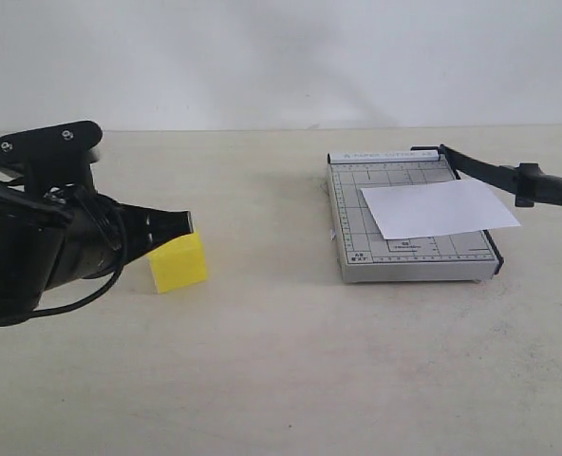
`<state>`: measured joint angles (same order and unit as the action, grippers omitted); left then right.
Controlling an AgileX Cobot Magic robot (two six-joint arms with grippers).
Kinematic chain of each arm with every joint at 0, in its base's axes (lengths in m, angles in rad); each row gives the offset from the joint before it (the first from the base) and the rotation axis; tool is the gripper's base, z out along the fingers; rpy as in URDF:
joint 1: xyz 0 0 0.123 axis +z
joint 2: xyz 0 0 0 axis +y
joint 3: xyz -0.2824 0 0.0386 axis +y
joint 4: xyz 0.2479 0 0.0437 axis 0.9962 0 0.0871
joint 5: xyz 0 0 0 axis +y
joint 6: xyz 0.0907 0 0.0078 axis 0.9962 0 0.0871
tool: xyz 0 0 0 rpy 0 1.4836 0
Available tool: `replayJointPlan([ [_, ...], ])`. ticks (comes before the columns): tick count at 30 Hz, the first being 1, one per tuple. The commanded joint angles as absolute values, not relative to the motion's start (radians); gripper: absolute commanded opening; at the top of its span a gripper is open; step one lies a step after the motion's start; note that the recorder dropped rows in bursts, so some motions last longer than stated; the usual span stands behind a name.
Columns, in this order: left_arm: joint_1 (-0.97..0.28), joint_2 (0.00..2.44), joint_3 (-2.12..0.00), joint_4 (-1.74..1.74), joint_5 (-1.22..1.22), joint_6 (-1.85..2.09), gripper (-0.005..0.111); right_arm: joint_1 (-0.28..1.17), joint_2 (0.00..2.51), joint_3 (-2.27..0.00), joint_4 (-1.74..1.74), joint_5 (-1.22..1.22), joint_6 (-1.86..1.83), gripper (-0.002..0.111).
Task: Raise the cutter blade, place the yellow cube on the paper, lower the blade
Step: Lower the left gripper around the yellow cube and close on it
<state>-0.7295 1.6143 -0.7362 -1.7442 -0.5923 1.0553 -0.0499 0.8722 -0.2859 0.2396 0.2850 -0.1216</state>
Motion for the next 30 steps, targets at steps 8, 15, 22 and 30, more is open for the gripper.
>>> replayJointPlan([
  [8, -0.731, 1.614, -0.733, -1.744, -0.409, 0.995, 0.108, -0.046, 0.869, -0.292, 0.237, 0.277, -0.127, 0.000],
  [15, -0.731, 1.669, -0.851, -1.692, -0.525, 0.957, 0.105, -0.046, 0.869, -0.292, 0.239, 0.278, -0.127, 0.000],
  [22, -0.731, 1.833, -1.055, -1.744, -0.680, 1.241, 0.100, -0.046, 0.869, -0.292, 0.242, 0.282, -0.127, 0.000],
  [30, -0.731, 1.891, -1.083, -1.744, -0.808, 1.209, 0.099, -0.041, 0.869, -0.292, 0.242, 0.304, -0.129, 0.000],
])
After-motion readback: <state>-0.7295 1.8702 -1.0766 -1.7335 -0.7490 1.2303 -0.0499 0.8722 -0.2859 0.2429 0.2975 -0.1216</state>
